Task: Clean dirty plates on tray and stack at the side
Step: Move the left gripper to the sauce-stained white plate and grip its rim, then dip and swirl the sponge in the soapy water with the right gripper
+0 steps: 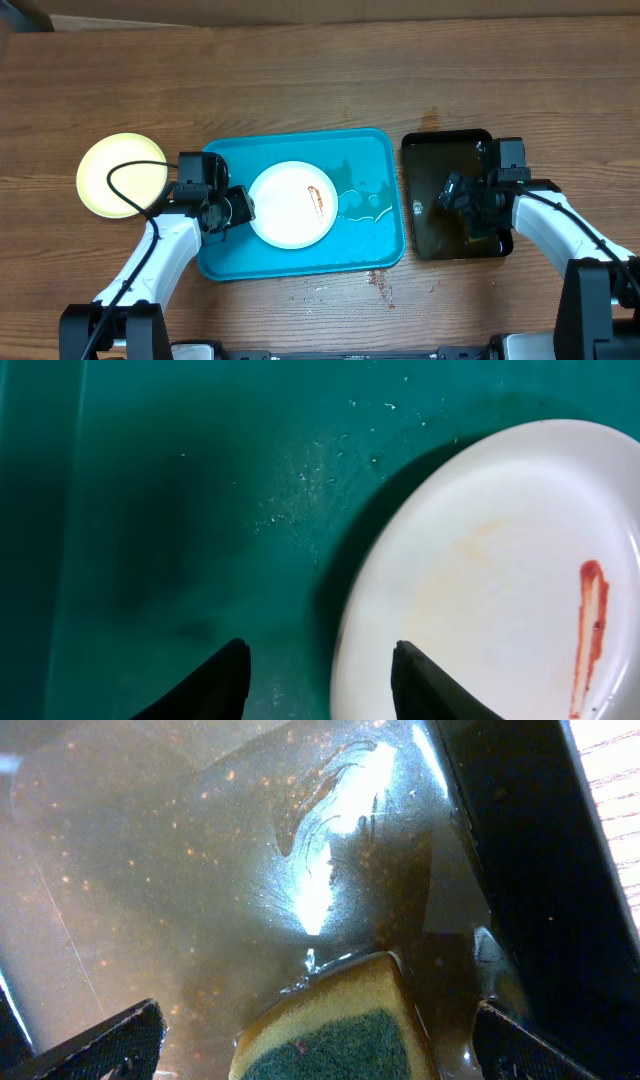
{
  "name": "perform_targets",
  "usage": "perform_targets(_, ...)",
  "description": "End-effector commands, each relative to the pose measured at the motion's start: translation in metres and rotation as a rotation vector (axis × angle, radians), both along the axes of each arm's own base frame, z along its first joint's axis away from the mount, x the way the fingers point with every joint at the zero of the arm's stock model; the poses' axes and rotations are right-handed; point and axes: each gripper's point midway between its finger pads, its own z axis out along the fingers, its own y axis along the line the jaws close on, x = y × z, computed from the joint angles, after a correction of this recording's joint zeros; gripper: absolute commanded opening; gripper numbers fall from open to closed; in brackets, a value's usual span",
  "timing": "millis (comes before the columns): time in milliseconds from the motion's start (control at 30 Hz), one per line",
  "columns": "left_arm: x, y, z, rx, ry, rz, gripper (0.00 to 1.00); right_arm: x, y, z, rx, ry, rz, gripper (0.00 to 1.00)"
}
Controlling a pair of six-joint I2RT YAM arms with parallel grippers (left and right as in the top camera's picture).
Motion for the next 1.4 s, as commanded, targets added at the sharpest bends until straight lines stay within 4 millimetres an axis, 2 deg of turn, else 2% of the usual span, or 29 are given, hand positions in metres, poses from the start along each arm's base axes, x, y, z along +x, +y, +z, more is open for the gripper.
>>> perform_targets(0, 0.016, 0.005, 0.019, 0.080, -0.064, -0.086, 0.47, -0.009, -0.002, -0.010, -0.002, 0.037, -0.009, 1.00)
perform_targets(67, 0.022, 0.002, 0.027, 0.072, -0.080, -0.094, 0.45, -0.009, -0.002, -0.010, -0.002, 0.036, -0.009, 1.00)
perform_targets(167, 0.022, -0.002, 0.027, 0.066, -0.078, -0.105, 0.41, -0.009, -0.002, -0.010, -0.002, 0.036, -0.009, 1.00)
perform_targets(300, 0.013, -0.007, 0.014, 0.069, -0.021, -0.126, 0.36, -0.009, -0.002, -0.010, -0.002, 0.037, -0.009, 1.00)
perform_targets(533, 0.009, -0.008, -0.009, 0.079, 0.043, -0.133, 0.34, -0.009, -0.002, -0.010, -0.002, 0.037, -0.009, 1.00)
perform_targets(700, 0.011, -0.010, -0.020, 0.065, 0.063, -0.137, 0.26, -0.009, -0.002, -0.010, -0.002, 0.037, -0.009, 1.00)
perform_targets(900, 0.009, -0.023, -0.034, -0.007, 0.097, -0.164, 0.26, -0.009, -0.002, -0.010, -0.001, 0.037, -0.009, 1.00)
perform_targets(1000, 0.011, -0.023, -0.033, -0.003, 0.088, -0.167, 0.25, -0.021, 0.004, -0.010, 0.023, 0.093, 0.037, 1.00)
perform_targets(1033, 0.012, -0.023, -0.033, -0.002, 0.083, -0.167, 0.24, -0.027, 0.007, -0.001, 0.021, 0.138, 0.132, 1.00)
perform_targets(1133, 0.013, -0.023, -0.033, -0.003, 0.079, -0.167, 0.24, -0.037, 0.007, 0.010, 0.022, 0.212, 0.141, 1.00)
perform_targets(1333, 0.013, -0.023, -0.033, -0.005, 0.079, -0.168, 0.24, -0.057, 0.011, 0.002, 0.052, 0.282, 0.105, 1.00)
perform_targets(1367, 0.013, -0.023, -0.033, -0.006, 0.080, -0.168, 0.24, -0.058, 0.013, -0.001, 0.065, 0.276, 0.103, 0.93)
